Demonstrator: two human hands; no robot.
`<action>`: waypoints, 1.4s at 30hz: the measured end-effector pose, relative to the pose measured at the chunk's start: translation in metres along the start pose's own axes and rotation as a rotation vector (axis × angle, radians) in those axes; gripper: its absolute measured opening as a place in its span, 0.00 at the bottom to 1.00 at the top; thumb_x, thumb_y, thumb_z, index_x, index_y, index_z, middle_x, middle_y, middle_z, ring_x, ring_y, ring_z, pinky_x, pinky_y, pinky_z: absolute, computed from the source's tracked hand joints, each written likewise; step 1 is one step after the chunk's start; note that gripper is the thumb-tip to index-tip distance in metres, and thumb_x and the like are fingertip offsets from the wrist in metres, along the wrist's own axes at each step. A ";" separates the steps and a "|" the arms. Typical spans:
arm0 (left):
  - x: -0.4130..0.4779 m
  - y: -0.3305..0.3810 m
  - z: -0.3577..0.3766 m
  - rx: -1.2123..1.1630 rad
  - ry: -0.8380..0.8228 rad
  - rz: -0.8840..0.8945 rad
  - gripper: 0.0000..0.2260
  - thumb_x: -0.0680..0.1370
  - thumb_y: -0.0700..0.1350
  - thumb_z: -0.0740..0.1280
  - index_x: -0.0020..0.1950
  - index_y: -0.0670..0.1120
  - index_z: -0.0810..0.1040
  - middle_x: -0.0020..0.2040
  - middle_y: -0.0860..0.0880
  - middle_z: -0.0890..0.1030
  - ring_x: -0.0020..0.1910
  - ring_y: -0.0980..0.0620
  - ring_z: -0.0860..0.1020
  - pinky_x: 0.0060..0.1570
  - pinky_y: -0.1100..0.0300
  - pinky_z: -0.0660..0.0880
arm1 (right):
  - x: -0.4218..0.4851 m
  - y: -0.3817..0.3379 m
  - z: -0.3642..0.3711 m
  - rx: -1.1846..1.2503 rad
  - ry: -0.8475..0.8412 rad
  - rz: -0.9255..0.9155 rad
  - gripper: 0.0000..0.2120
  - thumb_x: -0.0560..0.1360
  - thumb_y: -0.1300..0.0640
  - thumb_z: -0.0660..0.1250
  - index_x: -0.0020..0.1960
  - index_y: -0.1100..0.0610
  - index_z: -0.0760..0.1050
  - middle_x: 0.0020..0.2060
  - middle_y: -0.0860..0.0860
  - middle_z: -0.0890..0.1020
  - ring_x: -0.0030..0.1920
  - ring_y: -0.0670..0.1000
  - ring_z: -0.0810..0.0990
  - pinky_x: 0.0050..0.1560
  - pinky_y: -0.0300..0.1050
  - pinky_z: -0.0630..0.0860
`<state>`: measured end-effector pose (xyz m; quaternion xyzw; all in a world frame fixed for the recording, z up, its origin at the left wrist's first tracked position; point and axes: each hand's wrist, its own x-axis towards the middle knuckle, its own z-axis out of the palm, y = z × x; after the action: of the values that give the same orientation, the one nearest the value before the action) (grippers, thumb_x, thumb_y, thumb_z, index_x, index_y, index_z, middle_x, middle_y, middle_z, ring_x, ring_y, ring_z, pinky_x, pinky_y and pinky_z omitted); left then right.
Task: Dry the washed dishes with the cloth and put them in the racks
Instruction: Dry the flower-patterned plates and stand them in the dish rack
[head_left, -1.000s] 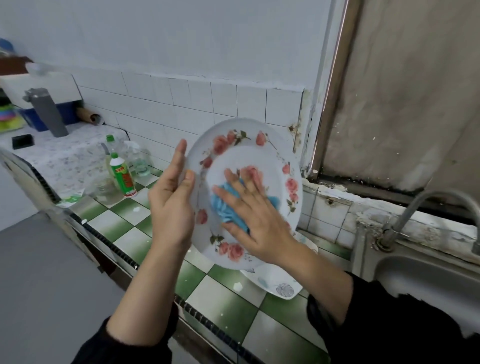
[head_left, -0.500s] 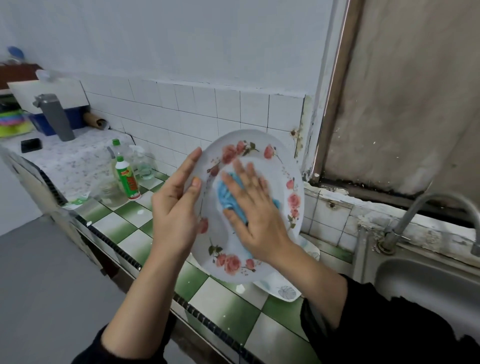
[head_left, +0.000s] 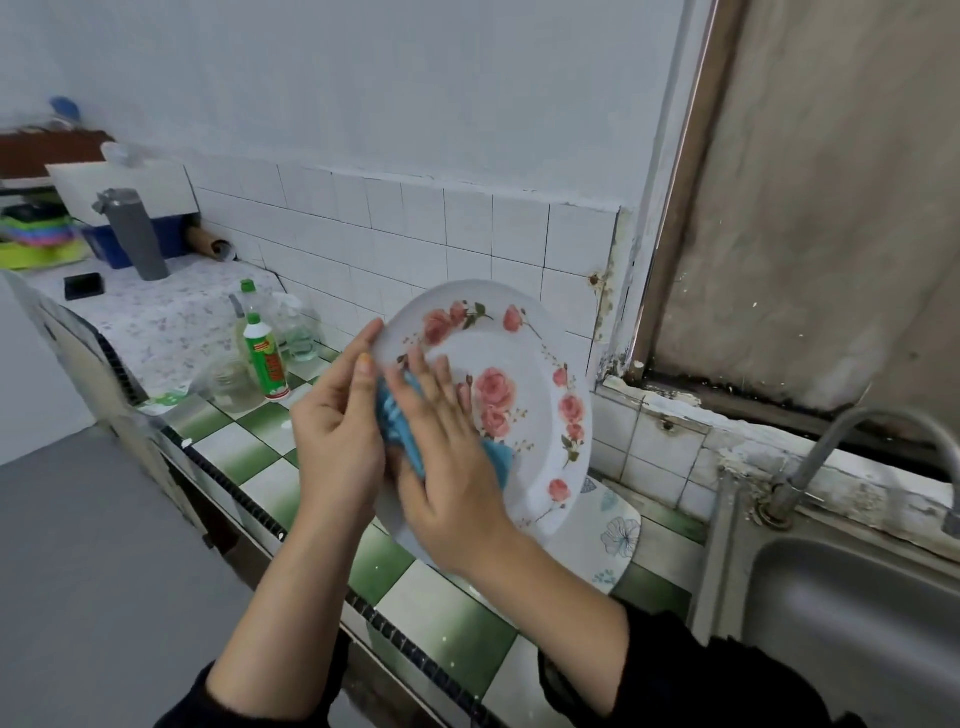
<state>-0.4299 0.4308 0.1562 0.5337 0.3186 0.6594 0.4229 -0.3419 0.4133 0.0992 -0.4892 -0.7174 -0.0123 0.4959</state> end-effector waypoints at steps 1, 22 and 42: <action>0.001 0.000 -0.003 0.027 0.015 0.007 0.13 0.83 0.40 0.58 0.63 0.50 0.77 0.52 0.63 0.83 0.56 0.61 0.80 0.56 0.64 0.76 | -0.008 0.002 0.001 -0.021 -0.033 -0.025 0.27 0.81 0.54 0.53 0.79 0.55 0.54 0.79 0.51 0.53 0.79 0.51 0.45 0.79 0.53 0.45; -0.004 -0.015 -0.006 0.122 0.019 0.010 0.14 0.84 0.40 0.57 0.59 0.54 0.78 0.35 0.61 0.80 0.32 0.63 0.77 0.34 0.69 0.76 | -0.036 0.066 -0.003 -0.174 -0.098 -0.153 0.28 0.83 0.45 0.47 0.79 0.43 0.40 0.80 0.49 0.47 0.79 0.51 0.47 0.78 0.57 0.51; 0.001 -0.008 0.002 0.094 -0.029 0.100 0.12 0.84 0.40 0.57 0.59 0.52 0.76 0.31 0.67 0.79 0.28 0.67 0.75 0.30 0.75 0.73 | -0.021 0.127 -0.032 -0.155 0.130 0.393 0.29 0.82 0.40 0.45 0.80 0.46 0.42 0.78 0.42 0.40 0.77 0.45 0.35 0.76 0.65 0.49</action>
<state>-0.4262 0.4350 0.1495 0.5777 0.3159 0.6562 0.3686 -0.2283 0.4490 0.0412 -0.6544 -0.5718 -0.0019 0.4948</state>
